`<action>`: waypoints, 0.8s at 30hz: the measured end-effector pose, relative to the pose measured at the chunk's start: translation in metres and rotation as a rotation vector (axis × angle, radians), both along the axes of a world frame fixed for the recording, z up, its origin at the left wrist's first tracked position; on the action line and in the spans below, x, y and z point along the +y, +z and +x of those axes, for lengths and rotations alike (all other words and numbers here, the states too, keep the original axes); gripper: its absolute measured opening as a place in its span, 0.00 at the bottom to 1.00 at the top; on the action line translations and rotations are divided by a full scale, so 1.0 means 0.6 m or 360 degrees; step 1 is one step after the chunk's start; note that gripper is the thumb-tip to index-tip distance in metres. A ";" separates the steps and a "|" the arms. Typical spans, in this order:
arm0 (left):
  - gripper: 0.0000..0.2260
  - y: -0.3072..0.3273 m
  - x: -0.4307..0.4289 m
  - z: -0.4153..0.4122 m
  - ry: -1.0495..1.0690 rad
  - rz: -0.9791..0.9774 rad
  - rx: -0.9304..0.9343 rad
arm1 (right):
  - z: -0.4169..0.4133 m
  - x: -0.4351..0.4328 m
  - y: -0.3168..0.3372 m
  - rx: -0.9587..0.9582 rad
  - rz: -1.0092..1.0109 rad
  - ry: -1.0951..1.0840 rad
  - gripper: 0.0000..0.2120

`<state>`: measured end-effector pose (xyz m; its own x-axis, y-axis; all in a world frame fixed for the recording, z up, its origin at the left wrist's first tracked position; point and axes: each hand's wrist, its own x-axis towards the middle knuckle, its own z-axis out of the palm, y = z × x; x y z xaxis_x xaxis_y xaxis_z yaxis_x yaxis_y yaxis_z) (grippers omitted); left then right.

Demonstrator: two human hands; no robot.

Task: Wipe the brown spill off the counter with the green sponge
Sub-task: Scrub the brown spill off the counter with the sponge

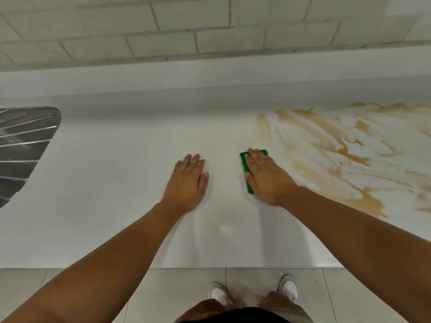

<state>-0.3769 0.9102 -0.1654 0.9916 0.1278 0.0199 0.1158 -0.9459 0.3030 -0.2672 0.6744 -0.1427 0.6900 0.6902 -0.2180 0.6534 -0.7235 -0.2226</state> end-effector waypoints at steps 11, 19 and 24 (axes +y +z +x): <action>0.29 0.007 0.028 0.127 -0.0030 0.0099 0.0168 | 0.075 0.043 -0.022 -0.0204 0.0055 -0.0363 0.25; 0.31 -0.015 0.033 0.120 -0.0015 0.0146 0.0109 | 0.097 0.034 -0.031 -0.0209 0.0159 -0.0372 0.29; 0.29 -0.013 0.030 0.120 0.0019 0.0092 0.0053 | 0.117 0.085 -0.019 -0.0145 0.0189 -0.0355 0.27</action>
<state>-0.3051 0.9281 -0.1735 0.9902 0.1394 -0.0055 0.1365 -0.9601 0.2439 -0.1970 0.7252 -0.1544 0.8410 0.5358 -0.0743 0.5019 -0.8242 -0.2623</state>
